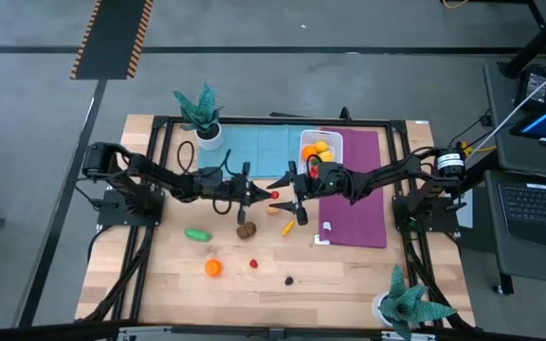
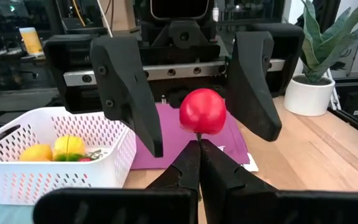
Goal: Pick and placing Produce into tupperware
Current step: Put the red cherry into the white container
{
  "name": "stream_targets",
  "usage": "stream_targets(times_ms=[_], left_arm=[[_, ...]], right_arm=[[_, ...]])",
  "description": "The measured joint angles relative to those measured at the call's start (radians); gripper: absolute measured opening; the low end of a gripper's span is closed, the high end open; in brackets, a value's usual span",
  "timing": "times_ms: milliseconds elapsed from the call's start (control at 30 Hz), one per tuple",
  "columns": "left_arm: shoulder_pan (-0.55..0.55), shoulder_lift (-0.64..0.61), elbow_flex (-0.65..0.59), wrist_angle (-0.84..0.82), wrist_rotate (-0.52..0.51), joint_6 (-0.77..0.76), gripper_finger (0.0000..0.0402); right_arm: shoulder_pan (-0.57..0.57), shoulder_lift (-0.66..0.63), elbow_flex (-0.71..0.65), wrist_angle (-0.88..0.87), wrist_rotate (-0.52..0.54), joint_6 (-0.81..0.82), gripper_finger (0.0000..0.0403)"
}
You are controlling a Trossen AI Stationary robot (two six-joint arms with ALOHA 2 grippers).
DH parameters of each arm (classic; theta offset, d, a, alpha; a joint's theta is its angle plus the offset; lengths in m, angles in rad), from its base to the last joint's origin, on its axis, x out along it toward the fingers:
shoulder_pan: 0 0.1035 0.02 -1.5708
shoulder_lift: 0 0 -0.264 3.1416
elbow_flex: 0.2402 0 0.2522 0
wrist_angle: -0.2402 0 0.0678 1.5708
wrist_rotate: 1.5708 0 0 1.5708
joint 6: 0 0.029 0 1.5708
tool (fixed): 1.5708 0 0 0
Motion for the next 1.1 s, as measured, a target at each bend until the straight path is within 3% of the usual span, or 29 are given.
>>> stream_targets(times_ms=[300,733,1100], left_arm=[[0.0,0.0,0.0,-0.001,0.0,0.0,0.0],[0.0,0.0,0.0,-0.004,0.004,-0.01,0.0],[-0.001,-0.001,0.0,-0.027,0.003,-0.022,0.0]], right_arm=[[0.0,0.0,0.0,-0.013,0.0,0.0,0.025],[-0.001,0.0,0.0,-0.027,0.005,-0.006,0.0118],[-0.001,0.001,0.0,-0.033,0.003,-0.005,0.0119]])
